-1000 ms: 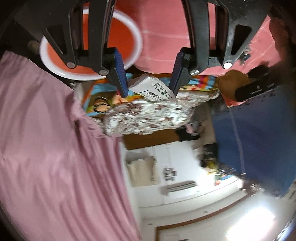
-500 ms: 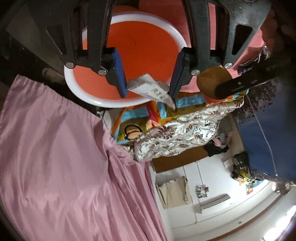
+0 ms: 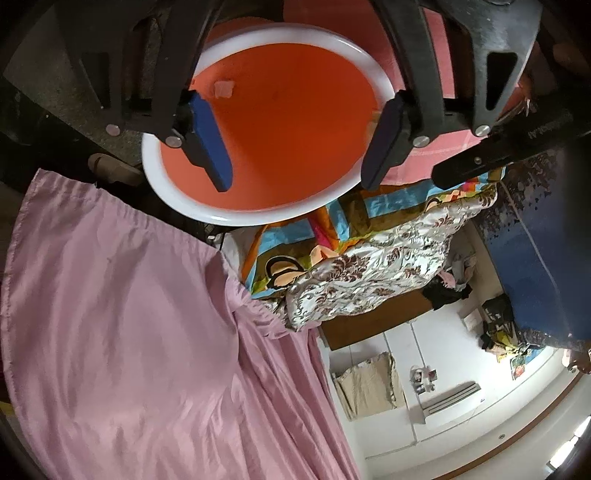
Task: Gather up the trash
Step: 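Carry both items to the orange bucket and open both tools to drop them, then move both tools back over the trash on the bed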
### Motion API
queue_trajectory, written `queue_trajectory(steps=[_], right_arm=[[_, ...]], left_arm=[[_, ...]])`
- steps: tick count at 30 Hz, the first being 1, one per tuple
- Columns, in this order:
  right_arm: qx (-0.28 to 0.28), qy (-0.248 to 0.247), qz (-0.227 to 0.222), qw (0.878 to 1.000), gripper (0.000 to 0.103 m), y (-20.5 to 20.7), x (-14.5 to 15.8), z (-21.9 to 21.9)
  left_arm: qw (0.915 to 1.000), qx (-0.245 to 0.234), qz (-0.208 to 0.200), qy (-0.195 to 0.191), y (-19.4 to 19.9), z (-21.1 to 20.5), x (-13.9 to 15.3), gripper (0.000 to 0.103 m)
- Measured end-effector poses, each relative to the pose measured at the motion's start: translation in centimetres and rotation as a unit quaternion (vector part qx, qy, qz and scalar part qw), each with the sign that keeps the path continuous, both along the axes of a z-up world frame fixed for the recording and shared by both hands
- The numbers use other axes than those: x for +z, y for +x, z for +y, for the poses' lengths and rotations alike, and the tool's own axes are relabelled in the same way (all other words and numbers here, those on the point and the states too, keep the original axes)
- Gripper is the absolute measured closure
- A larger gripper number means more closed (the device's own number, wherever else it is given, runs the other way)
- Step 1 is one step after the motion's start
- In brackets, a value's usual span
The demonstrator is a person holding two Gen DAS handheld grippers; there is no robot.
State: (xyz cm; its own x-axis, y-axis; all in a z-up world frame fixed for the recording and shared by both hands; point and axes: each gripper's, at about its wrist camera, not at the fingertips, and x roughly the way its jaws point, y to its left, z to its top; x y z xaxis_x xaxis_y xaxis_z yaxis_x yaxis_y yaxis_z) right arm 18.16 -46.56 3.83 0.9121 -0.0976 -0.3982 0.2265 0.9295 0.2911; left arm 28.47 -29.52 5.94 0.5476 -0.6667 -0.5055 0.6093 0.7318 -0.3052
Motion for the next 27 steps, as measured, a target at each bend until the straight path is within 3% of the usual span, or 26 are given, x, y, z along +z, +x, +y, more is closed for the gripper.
queue_trajectory(steps=[6, 10, 13, 18, 20, 27], right_arm=[[-0.009, -0.006, -0.021, 1.000, 0.018, -0.7, 0.6, 0.0], [-0.009, -0.032, -0.063, 0.997, 0.009, -1.9, 1.9, 1.2], [-0.004, -0.050, -0.097, 0.994, 0.000, -2.8, 3.1, 2.7], [0.019, -0.077, -0.153, 0.985, 0.000, -4.3, 4.7, 5.4], [0.032, -0.085, -0.175, 0.980, 0.000, -4.9, 5.3, 6.7], [0.070, -0.095, -0.210, 0.971, 0.000, -5.8, 6.1, 10.5]], left_arm=[[0.9996, 0.020, -0.017, -0.012, -1.0, 1.3, 1.1, 0.061], [0.9975, 0.044, -0.051, -0.023, -2.5, 3.2, 2.0, 0.058], [0.9939, 0.070, -0.075, -0.040, -3.9, 5.5, 2.8, 0.042], [0.9837, 0.125, -0.122, -0.043, -6.5, 9.6, 4.2, 0.033], [0.9793, 0.145, -0.134, -0.043, -7.4, 11.2, 4.3, 0.011], [0.9606, 0.207, -0.184, -0.021, -11.1, 17.1, 4.3, 0.006]])
